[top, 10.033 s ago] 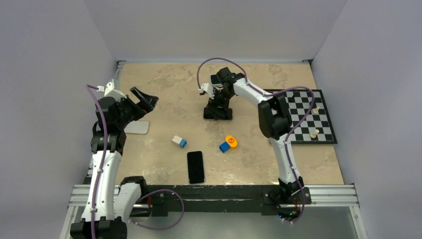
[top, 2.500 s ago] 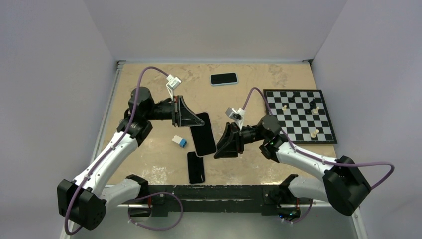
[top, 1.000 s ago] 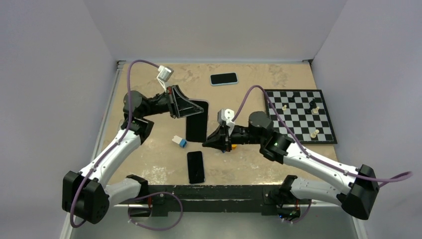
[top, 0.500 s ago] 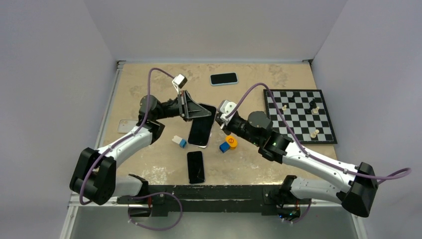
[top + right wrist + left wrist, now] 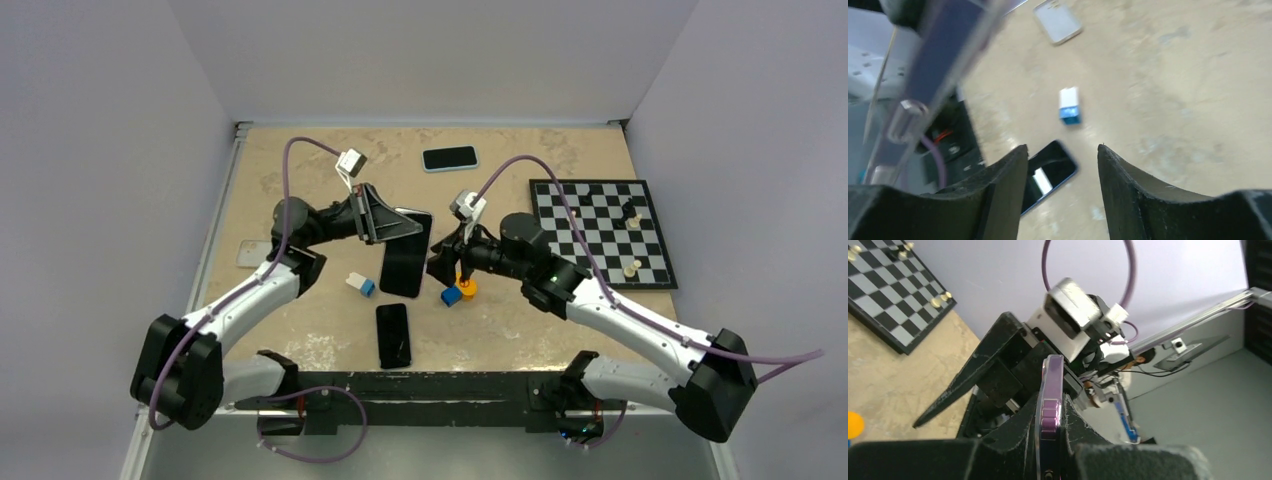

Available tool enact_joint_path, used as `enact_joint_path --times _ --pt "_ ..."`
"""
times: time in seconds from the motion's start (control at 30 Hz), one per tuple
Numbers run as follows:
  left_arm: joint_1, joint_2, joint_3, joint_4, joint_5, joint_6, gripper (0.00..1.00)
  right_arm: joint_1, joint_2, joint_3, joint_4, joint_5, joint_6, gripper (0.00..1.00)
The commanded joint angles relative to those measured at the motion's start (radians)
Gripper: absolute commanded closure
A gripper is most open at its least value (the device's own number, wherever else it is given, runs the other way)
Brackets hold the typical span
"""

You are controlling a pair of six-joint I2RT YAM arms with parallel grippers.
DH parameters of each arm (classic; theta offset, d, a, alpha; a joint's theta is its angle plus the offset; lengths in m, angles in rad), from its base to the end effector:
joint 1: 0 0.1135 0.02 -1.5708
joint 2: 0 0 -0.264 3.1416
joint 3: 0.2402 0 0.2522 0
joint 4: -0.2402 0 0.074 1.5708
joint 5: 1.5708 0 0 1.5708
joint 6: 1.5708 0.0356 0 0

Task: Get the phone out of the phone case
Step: Remove the phone case from the phone.

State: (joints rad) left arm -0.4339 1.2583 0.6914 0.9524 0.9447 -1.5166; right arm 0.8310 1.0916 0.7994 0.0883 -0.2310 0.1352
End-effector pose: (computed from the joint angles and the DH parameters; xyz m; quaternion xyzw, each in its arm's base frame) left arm 0.2289 -0.1378 0.3194 0.0671 0.6207 -0.7540 0.2040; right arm 0.1669 0.1950 0.3127 -0.3310 0.6993 0.3705 0.5140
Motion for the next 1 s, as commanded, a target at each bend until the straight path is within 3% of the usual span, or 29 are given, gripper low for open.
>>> enact_joint_path --times 0.0,0.1,0.2,0.6,0.83,0.97 --pt "0.003 -0.138 0.053 -0.29 -0.088 0.332 1.0 -0.051 -0.028 -0.031 0.033 -0.421 0.248 0.4" --pt "0.003 -0.158 0.087 -0.405 -0.082 0.406 1.0 -0.052 -0.04 -0.045 0.09 -0.516 0.229 0.32" --pt "0.003 -0.158 0.078 -0.373 -0.083 0.373 1.0 -0.051 -0.032 -0.052 0.147 -0.589 0.212 0.3" --pt "0.003 -0.198 0.073 -0.386 -0.105 0.358 1.0 -0.049 -0.017 -0.163 0.546 -0.734 0.365 0.47" --pt "0.003 -0.208 0.067 -0.35 -0.1 0.311 1.0 -0.043 0.032 -0.145 0.604 -0.743 0.386 0.66" --pt "0.003 -0.214 0.065 -0.332 -0.09 0.282 1.0 -0.037 0.037 -0.138 0.624 -0.749 0.377 0.69"
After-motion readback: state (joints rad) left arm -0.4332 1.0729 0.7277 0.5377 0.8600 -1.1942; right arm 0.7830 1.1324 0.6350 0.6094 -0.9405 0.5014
